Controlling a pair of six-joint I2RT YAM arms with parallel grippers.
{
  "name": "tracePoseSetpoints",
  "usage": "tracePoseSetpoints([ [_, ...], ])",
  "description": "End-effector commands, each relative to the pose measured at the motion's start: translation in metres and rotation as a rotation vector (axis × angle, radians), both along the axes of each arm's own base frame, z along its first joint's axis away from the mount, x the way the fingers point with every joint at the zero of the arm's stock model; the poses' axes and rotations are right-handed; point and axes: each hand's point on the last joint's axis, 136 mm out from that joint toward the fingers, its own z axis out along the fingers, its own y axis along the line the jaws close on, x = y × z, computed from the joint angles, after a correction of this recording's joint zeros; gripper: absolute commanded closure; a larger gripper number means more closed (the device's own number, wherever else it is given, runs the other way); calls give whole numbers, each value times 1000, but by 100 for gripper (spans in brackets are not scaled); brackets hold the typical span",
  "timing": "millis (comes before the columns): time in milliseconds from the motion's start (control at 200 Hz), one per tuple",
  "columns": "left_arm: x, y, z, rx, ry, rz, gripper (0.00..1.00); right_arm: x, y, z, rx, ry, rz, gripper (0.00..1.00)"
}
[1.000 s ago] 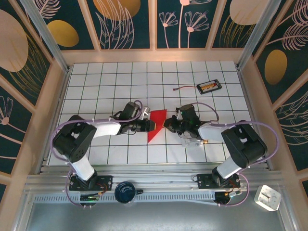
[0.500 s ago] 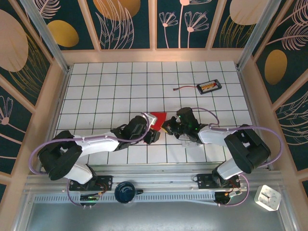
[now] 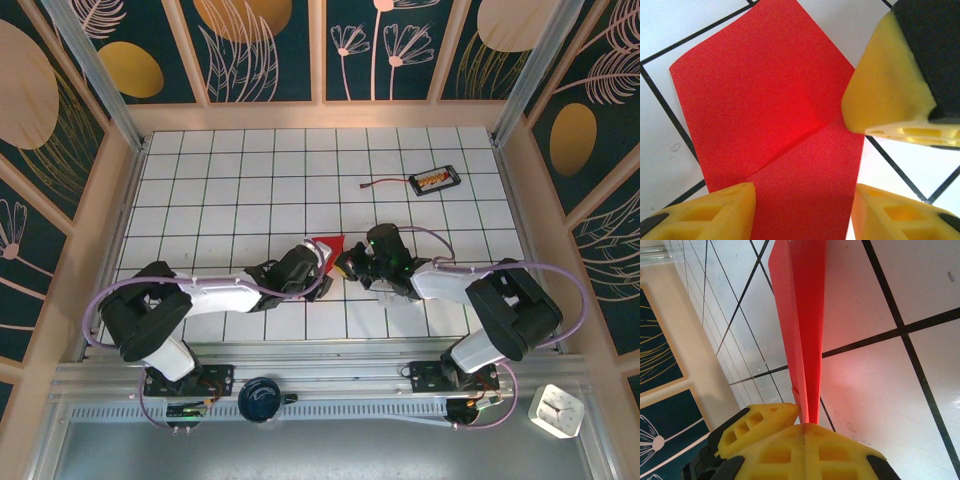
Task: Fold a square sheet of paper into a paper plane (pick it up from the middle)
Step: Fold the wing for the fifth time at the center of the table.
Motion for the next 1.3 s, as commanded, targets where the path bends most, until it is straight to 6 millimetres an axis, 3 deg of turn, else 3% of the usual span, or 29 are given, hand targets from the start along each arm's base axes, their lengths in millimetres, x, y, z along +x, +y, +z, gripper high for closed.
tracePoseSetpoints([
  [0, 8, -2, 2, 49, -40, -1, 51, 2, 7, 9, 25, -13, 0, 100],
  [270, 11, -3, 2, 48, -45, 2, 65, 3, 10, 6, 31, -5, 7, 100],
  [465, 13, 0, -2, 73, -48, 14, 68, 2, 12, 4, 39, 2, 12, 100],
  [776, 11, 9, -11, 119, -57, 10, 59, 5, 13, 12, 59, 1, 5, 100],
  [1296, -2, 11, -5, 75, -45, -27, 47, 9, 9, 7, 59, 21, -11, 100],
])
